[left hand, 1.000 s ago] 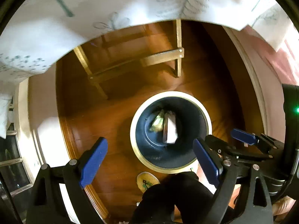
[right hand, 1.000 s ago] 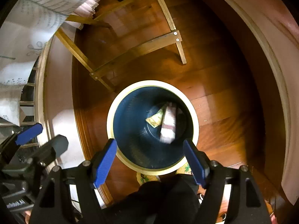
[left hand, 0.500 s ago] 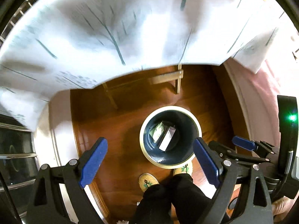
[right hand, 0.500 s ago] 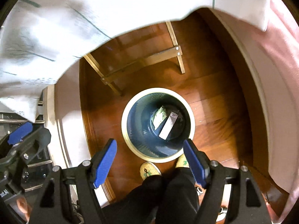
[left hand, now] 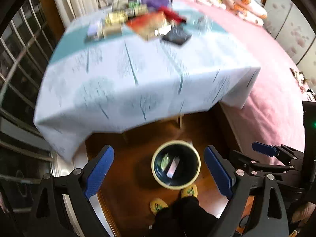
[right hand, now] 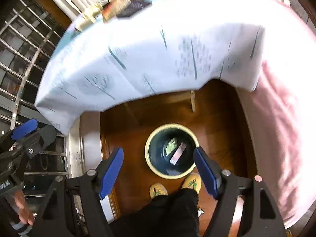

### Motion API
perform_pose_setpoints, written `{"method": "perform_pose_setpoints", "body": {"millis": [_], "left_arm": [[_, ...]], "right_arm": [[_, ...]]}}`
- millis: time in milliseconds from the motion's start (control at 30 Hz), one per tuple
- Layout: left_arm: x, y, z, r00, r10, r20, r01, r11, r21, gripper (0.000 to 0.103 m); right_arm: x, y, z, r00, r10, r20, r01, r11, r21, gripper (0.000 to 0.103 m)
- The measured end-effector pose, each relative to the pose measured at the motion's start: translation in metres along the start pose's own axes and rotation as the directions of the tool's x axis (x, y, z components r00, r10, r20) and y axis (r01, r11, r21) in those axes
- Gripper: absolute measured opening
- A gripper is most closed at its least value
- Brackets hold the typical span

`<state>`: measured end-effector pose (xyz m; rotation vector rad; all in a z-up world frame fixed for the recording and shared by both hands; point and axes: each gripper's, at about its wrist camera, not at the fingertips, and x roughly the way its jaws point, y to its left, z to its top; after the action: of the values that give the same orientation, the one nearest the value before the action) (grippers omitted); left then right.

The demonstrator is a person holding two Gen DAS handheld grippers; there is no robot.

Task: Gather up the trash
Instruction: 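Raise both empty tools back up toward the table, then grasp the black TALOPN box with left tool while right tool grasps the clear plastic bottle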

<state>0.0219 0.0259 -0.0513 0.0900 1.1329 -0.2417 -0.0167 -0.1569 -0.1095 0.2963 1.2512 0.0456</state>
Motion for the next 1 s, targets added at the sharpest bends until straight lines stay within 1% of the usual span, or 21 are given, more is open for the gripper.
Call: {"method": "perform_pose_setpoints", "body": {"millis": [100,200,367,500,633,733,800,867,900,1000], "left_arm": [[-0.023,-0.001,0.011,0.997,-0.001,0.075,-0.001,1.000,0.023,0.092],[-0.044,-0.001,0.023,0.990,-0.016,0.143,0.011,0.999,0.032,0.092],[-0.067,-0.001,0.044,0.973,-0.045,0.227,0.035,0.998,0.051,0.092],[-0.074,-0.005,0.055,0.962,-0.055,0.268,0.037,0.997,0.071,0.091],[-0.072,-0.012,0.073,0.960,-0.074,0.270,0.053,0.995,0.084,0.091],[-0.060,-0.019,0.089,0.964,-0.081,0.252,0.060,0.994,0.092,0.091],[-0.048,-0.024,0.101,0.968,-0.068,0.240,0.048,0.995,0.089,0.091],[-0.031,-0.029,0.117,0.974,-0.049,0.221,0.033,0.996,0.077,0.091],[-0.024,-0.031,0.123,0.976,-0.040,0.213,0.026,0.997,0.071,0.091],[0.011,-0.038,0.154,0.988,-0.011,0.154,0.006,0.999,0.034,0.091]], "right_arm": [[-0.028,0.007,0.008,0.998,-0.019,0.066,0.020,1.000,-0.013,0.074],[-0.053,0.014,0.018,0.990,-0.052,0.129,0.057,0.998,-0.029,0.074],[-0.086,0.017,0.034,0.973,-0.083,0.215,0.092,0.995,-0.029,0.074],[-0.108,0.014,0.053,0.958,-0.084,0.274,0.092,0.996,-0.016,0.074],[-0.118,0.009,0.077,0.943,-0.085,0.321,0.096,0.995,-0.018,0.074],[-0.117,0.001,0.101,0.936,-0.080,0.342,0.095,0.995,-0.026,0.074],[-0.113,-0.005,0.120,0.932,-0.075,0.353,0.093,0.995,-0.035,0.074],[-0.107,-0.013,0.138,0.932,-0.066,0.356,0.088,0.995,-0.045,0.074],[-0.102,-0.020,0.152,0.933,-0.057,0.354,0.080,0.995,-0.052,0.074],[-0.082,-0.036,0.187,0.945,-0.023,0.326,0.051,0.996,-0.076,0.074]]}}
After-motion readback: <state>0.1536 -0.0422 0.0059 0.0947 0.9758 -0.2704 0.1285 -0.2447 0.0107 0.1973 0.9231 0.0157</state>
